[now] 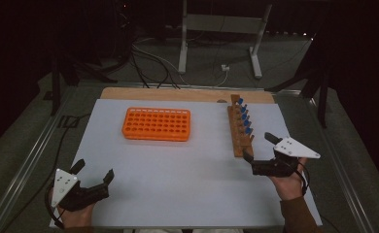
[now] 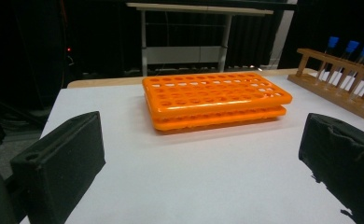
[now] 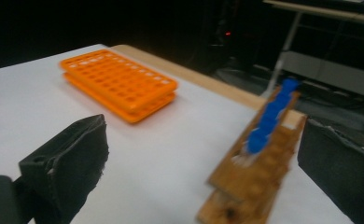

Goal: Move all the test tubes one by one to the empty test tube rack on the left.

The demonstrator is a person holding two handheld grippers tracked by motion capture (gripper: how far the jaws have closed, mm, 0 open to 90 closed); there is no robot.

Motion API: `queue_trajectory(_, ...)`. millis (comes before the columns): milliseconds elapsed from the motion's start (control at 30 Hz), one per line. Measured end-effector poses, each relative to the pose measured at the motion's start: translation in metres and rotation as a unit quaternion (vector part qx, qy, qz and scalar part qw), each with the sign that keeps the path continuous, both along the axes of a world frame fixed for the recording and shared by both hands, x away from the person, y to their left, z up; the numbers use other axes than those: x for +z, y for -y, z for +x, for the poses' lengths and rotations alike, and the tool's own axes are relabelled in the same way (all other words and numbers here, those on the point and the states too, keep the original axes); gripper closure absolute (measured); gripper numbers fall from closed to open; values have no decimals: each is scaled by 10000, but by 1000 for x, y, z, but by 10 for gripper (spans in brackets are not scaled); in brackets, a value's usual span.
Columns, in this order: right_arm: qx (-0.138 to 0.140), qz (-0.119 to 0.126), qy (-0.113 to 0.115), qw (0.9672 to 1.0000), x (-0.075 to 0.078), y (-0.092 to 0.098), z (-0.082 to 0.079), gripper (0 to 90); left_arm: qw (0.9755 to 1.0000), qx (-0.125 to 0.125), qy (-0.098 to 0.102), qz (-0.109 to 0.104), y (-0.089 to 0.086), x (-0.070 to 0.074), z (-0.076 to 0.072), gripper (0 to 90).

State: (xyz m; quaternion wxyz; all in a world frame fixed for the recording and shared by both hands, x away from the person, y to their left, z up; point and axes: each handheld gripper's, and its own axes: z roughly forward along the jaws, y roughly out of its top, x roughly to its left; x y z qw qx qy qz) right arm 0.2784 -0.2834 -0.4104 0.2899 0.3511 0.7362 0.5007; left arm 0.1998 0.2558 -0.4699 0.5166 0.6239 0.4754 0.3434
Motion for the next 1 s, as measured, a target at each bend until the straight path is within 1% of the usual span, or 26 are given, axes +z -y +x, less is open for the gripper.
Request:
queue_trajectory(67,-86,46,-15,10000,3,4,8,21,10000,39,-3,-24,-1,-1,0,13)
queue_trajectory(100,-190,91,-51,9998,4,8,17,37,10000,49,-5,-31,-2,-1,0,13)
queue_trajectory(133,-190,91,-51,9998,4,8,17,37,10000,64,1,-53,-3,-1,0,13)
queue_trajectory(167,-290,148,-127,9994,4,11,25,52,9999,73,-1,-75,-3,-1,0,13)
queue_trajectory(200,-327,177,-170,9992,3,13,29,58,9999,86,-5,-84,-4,-1,0,13)
queue_trajectory(300,-423,232,-315,9983,0,15,40,107,9999,92,-15,-111,-4,-1,0,13)
queue_trajectory(333,-423,232,-315,9983,0,15,40,107,9999,92,-22,-105,-4,-1,0,13)
queue_trajectory(367,-435,255,-402,9979,-4,16,46,155,9999,91,-30,-93,-4,-2,0,13)
queue_trajectory(400,-436,250,-466,9976,-7,16,50,169,9999,73,-38,-87,-3,-2,0,13)
queue_trajectory(467,-418,212,-627,9969,-14,15,57,225,9999,64,-51,-74,-3,-2,1,13)
queue_trajectory(533,-457,172,-716,9962,-20,14,64,290,9999,56,-59,-70,-2,-3,1,13)
queue_trajectory(600,-453,194,-828,9953,-25,13,69,379,9999,41,-78,-59,-2,-3,2,13)
queue_trajectory(633,-404,199,-881,9951,-27,12,72,425,9999,39,-86,-43,-2,-3,2,13)
queue_trajectory(700,-421,97,-990,9942,-31,10,77,530,9999,40,-90,-36,-1,-3,2,13)
queue_trajectory(733,-443,81,-1022,9938,-33,9,79,566,9999,36,-89,-32,-1,-3,2,13)
queue_trajectory(800,-491,110,-1104,9926,-37,7,82,618,9999,33,-89,-33,-1,-3,2,13)
queue_trajectory(833,-472,155,-1149,9921,-39,6,84,651,9999,42,-91,-32,-1,-3,2,13)
queue_trajectory(900,-520,171,-1183,9915,-42,5,86,702,9999,47,-91,-41,-2,-3,2,13)
queue_trajectory(1000,-611,156,-1241,9903,-45,2,89,741,9999,43,-92,-43,-2,-4,2,13)
